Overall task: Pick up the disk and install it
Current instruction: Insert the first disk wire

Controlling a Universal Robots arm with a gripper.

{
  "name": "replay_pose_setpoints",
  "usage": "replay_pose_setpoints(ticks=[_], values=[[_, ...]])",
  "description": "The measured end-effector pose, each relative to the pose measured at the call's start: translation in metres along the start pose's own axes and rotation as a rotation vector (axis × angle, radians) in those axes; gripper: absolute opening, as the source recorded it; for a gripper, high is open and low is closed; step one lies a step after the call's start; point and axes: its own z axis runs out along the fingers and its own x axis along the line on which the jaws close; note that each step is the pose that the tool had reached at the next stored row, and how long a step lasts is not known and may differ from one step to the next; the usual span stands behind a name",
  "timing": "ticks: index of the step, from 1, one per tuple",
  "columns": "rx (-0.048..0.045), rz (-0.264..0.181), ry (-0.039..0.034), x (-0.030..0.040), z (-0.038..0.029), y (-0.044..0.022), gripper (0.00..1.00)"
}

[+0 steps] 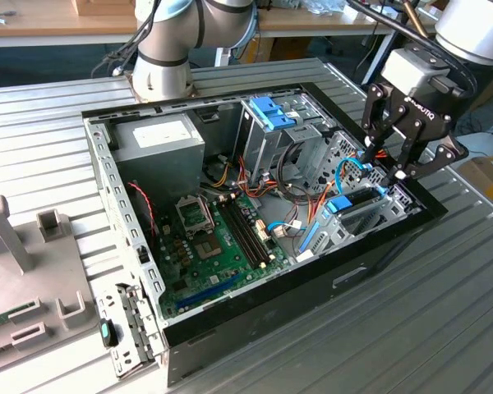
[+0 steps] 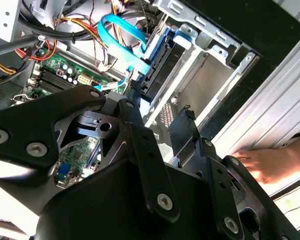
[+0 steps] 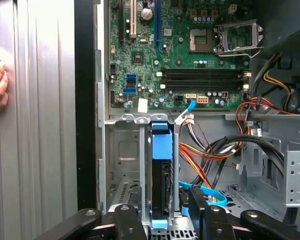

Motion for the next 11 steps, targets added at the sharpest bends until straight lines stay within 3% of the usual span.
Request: replay_pose_setpoints(ticks=[5,6,7,11], values=[[0.0001,-0.006,0.0000,-0.0082,0.0000,-0.0188,0.50],[0.0002,-0.029,-0.0001,-0.0143,0.0002,-0.0316,0.50],[0.0004,-0.051,-0.0003,-0.0172,0.0003,-0.0383,0.50],[0.0014,-0.170,-0.0009,-0.0179,0.0038,-0.0408,0.50]])
